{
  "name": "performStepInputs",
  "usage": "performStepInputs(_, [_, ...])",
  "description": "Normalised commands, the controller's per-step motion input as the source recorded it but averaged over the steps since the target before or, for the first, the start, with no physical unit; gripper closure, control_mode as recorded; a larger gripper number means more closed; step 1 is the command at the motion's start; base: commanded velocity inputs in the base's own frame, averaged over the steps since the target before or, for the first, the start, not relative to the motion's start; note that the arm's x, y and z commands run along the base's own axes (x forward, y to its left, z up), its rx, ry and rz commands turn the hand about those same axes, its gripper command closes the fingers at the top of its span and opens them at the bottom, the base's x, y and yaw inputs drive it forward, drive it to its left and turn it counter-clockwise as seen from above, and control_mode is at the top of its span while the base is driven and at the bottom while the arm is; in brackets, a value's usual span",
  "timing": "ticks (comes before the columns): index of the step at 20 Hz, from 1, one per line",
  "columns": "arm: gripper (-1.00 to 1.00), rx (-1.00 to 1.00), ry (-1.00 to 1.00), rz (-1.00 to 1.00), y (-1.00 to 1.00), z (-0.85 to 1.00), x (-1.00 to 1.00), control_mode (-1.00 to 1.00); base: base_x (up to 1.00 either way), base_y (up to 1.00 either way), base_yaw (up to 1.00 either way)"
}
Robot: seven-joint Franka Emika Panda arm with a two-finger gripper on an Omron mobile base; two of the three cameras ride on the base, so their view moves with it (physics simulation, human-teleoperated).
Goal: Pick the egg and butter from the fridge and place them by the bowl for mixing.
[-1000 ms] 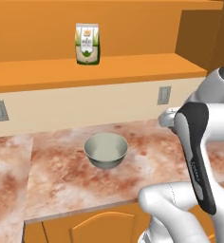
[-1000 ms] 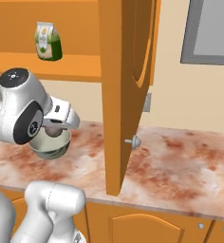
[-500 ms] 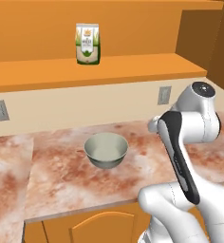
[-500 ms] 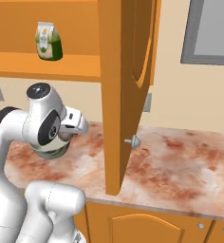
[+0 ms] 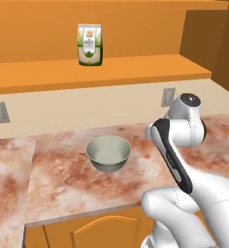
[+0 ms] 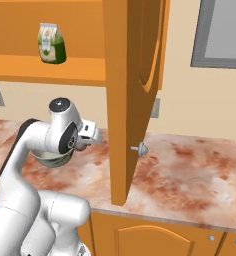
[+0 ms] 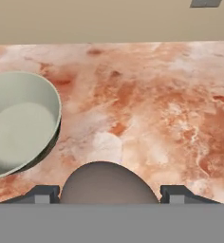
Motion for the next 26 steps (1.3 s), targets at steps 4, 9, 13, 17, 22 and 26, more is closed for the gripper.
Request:
performStepInputs(4, [1.0,0.0,0.01,0.11,-0.01,-0.58,0.42,-1.0,0.0,0.0,0.0])
performStepInputs(9, [1.0,-0.03,0.03,0.14,0.0,-0.59,0.47,-1.0,0.0,0.0,0.0])
performStepInputs(13, [1.0,-0.01,0.02,0.05,0.0,-0.46,0.63,-1.0,0.0,0.0,0.0])
performStepInputs(17, [1.0,0.0,0.04,0.04,0.0,-0.42,0.64,-1.0,0.0,0.0,0.0])
performStepInputs(22, [1.0,0.0,0.04,0.03,0.0,-0.39,0.59,-1.0,0.0,0.0,0.0])
performStepInputs(26, [1.0,0.0,0.05,0.03,0.0,-0.36,0.42,-1.0,0.0,0.0,0.0])
